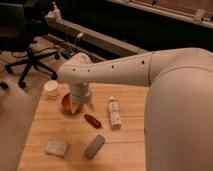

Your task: Place the ceramic cup in the ceramic bowl

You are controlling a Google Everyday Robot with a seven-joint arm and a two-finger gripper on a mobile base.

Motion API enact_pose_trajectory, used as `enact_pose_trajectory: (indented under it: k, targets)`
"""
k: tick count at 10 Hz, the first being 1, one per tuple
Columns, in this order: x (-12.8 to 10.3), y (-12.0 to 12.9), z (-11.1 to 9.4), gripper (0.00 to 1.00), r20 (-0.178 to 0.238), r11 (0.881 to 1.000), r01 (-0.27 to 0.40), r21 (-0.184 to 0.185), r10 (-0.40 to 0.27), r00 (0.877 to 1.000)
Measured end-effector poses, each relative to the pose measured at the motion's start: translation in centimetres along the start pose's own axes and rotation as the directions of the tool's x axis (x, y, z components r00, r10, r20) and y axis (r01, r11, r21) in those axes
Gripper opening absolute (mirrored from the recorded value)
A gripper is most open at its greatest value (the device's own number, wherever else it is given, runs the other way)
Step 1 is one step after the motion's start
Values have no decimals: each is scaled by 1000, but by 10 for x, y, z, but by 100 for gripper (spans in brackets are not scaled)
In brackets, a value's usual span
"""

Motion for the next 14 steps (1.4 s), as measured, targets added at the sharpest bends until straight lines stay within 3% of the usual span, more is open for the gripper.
enact_pose_trajectory:
  k: [3,6,8,10,14]
  targets:
    - [-42,25,-6,65,56,999,44,-21,-43,998]
    - [-81,56,-17,65,108,992,120,-29,-116,987]
    - [-110,76,-21,65,154,982,183,-42,-175,972]
    - [-135,107,-17,65,201,965,256,-62,-239,950]
    - [-166,158,7,65,237,936,344,-71,-319,917]
